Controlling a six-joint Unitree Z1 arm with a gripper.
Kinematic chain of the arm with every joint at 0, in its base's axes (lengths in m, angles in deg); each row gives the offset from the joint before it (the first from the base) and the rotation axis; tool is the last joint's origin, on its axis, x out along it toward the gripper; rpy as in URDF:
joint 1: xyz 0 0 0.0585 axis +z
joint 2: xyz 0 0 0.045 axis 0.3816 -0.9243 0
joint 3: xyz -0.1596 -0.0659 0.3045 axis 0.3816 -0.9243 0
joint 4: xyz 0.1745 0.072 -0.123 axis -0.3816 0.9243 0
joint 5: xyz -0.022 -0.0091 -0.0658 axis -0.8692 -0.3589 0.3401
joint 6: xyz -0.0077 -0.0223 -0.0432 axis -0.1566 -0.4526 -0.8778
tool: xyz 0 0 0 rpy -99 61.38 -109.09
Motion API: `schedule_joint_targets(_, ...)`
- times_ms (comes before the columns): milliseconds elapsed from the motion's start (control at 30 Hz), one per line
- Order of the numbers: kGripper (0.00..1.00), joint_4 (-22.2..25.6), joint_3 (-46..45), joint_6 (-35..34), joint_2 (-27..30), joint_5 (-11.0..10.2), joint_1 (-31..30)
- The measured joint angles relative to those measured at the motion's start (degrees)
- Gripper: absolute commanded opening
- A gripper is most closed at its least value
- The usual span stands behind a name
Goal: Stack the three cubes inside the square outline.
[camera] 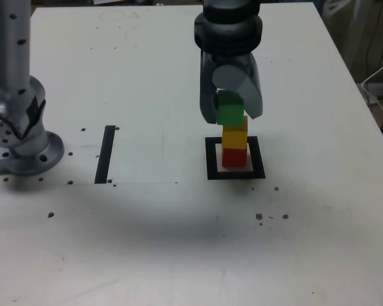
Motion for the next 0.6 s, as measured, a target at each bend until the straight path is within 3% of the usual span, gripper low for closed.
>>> schedule_joint_targets(200, 0.30, -2.22, 0.15, -0.40, -1.01, -0.25, -0.10)
schedule_joint_targets(467, 0.47, -1.96, 0.03, -1.20, -1.18, -1.53, -0.11)
schedule_joint_targets(600, 0.52, -0.95, 0.03, -1.58, -1.18, -1.53, -0.11)
